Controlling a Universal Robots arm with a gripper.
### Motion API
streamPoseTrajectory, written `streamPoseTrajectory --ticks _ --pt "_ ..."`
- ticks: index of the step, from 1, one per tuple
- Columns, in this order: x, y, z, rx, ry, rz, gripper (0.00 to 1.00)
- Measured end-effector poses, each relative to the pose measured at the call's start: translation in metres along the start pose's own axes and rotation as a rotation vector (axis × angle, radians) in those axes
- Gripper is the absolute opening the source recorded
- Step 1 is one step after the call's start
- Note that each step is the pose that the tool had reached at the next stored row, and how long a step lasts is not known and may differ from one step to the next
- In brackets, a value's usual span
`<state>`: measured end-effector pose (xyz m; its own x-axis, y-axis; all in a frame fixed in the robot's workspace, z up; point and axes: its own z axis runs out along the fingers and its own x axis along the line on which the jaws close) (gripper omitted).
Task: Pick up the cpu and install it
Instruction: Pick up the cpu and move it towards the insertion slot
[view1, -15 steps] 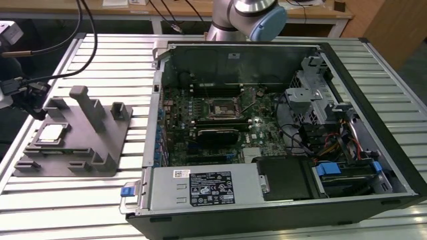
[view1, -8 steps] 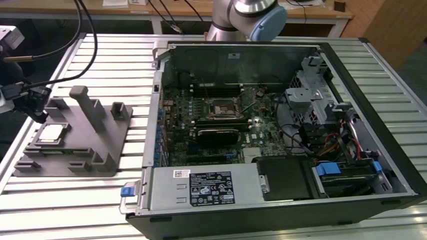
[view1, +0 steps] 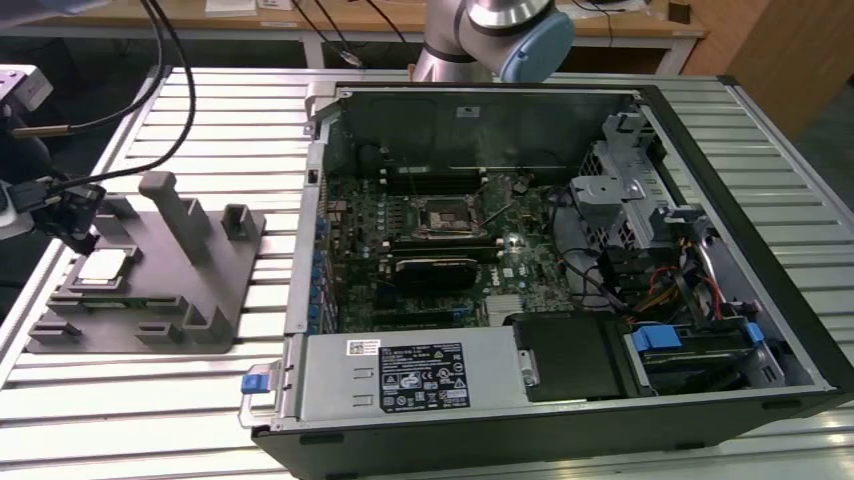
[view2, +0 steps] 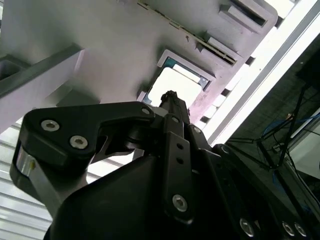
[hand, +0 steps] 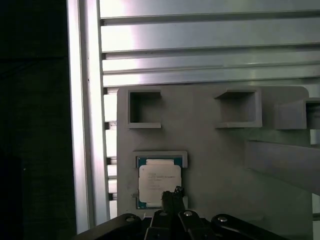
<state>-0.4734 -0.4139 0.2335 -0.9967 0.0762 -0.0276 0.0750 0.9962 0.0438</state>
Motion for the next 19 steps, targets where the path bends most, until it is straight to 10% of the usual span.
streamPoseTrajectory --ticks 19 --pt "0.0082 -0.0028 0.0314 -0.0010 -0.0007 -0.001 0.11"
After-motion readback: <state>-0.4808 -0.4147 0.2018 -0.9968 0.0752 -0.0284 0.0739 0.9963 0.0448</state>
